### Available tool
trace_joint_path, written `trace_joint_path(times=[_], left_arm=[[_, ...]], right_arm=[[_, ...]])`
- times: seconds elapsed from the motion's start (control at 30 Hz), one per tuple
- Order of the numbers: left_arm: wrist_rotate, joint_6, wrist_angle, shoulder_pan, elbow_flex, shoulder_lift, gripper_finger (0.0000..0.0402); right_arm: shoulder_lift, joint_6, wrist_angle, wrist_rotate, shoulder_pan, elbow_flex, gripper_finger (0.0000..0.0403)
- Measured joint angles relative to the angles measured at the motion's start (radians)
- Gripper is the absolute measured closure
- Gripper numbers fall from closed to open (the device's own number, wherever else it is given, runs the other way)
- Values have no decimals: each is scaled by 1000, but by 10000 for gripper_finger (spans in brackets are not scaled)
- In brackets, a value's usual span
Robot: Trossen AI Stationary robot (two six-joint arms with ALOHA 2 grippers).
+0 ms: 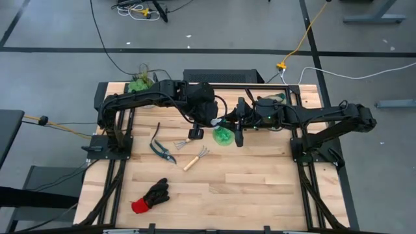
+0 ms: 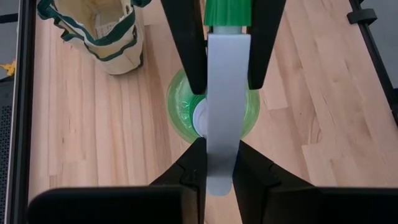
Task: Pick & Place Garden tools in Gardening bag
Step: Put the green spray bottle into the brown gardening bag
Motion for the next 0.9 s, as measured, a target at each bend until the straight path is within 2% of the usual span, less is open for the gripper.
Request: trace_joint_path(times=[0.37,0.7,0.9], left_arm=[[0,0,0,0,0,0,343],[3,-3,-3,1,0,0,342],[2,-3,-4,0,0,0,340]], right_arm=[[0,2,-1,0,0,0,317],[0,-36,-3,-1,0,0,352],[0,-46,-3,-19,-1,0,353]])
